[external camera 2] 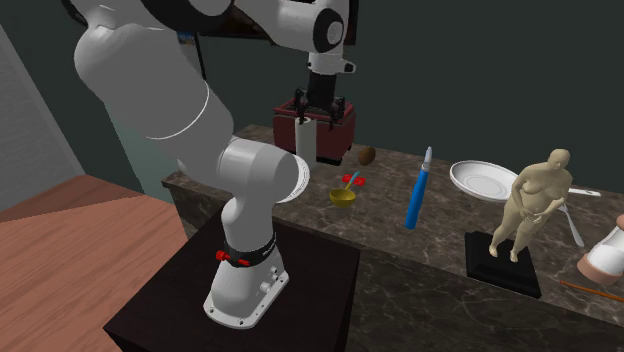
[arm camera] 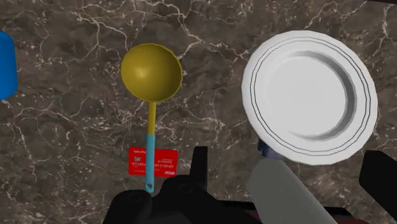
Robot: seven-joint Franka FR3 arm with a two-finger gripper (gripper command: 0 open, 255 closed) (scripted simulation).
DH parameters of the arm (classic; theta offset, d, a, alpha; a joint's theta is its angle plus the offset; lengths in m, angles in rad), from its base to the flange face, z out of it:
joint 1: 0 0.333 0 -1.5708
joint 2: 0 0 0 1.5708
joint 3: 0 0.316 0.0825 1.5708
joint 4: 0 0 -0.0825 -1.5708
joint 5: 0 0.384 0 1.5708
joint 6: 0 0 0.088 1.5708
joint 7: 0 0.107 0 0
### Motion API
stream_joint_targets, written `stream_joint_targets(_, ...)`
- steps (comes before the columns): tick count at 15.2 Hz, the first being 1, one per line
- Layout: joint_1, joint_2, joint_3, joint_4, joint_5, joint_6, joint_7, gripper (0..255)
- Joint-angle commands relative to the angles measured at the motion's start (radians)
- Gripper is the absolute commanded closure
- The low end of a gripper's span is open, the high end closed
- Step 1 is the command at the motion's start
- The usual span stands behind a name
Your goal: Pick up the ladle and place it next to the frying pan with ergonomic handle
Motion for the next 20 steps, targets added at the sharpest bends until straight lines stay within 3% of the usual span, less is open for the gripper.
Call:
stream_joint_targets(1, -0.009, 0.04, -0.021, -0.022, -0.002, 0.059, -0.017, 0)
stream_joint_targets(10, -0.035, 0.34, -0.143, -0.042, 0.033, 0.346, -0.151, 0)
stream_joint_targets(17, -0.042, 0.636, -0.211, 0.025, 0.194, 0.526, -0.332, 0)
stream_joint_targets(20, -0.043, 0.666, -0.204, 0.021, 0.221, 0.556, -0.352, 0)
